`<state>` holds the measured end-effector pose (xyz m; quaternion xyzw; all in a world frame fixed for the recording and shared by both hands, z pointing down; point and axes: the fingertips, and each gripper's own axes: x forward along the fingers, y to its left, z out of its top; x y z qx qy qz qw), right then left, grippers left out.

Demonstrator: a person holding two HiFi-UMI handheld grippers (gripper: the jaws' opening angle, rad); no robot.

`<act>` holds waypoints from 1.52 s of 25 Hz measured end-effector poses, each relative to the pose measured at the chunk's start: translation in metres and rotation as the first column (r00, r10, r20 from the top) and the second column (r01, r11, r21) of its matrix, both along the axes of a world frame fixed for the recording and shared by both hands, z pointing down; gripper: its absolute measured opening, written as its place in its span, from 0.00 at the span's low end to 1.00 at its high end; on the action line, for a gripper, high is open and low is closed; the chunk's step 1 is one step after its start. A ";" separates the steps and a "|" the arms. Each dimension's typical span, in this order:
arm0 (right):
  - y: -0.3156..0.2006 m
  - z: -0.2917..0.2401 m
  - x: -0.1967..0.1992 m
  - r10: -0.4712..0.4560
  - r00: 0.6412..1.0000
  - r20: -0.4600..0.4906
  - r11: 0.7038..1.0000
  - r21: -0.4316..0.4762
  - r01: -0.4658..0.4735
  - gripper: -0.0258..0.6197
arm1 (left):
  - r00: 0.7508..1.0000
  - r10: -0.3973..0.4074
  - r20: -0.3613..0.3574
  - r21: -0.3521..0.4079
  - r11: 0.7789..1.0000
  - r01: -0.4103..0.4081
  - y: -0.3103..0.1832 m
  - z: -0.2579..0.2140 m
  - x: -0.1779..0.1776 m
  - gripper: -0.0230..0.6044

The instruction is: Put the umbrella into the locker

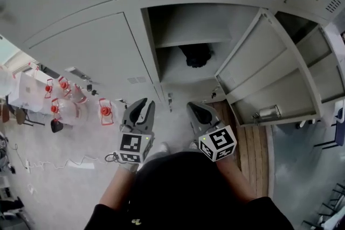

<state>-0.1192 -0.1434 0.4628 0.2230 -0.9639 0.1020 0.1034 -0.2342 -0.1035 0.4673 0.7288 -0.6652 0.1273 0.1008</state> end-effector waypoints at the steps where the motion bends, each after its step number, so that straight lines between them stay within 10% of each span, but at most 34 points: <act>1: 0.001 0.000 -0.003 -0.009 1.000 0.001 1.000 0.001 0.009 0.04 | 1.000 -0.004 -0.010 0.005 1.000 0.004 0.004 -0.001 -0.001 0.17; 38: 0.007 -0.011 -0.013 -0.087 0.996 0.007 0.993 0.084 0.086 0.04 | 0.990 0.021 -0.139 0.093 0.996 -0.008 0.006 -0.005 0.006 0.05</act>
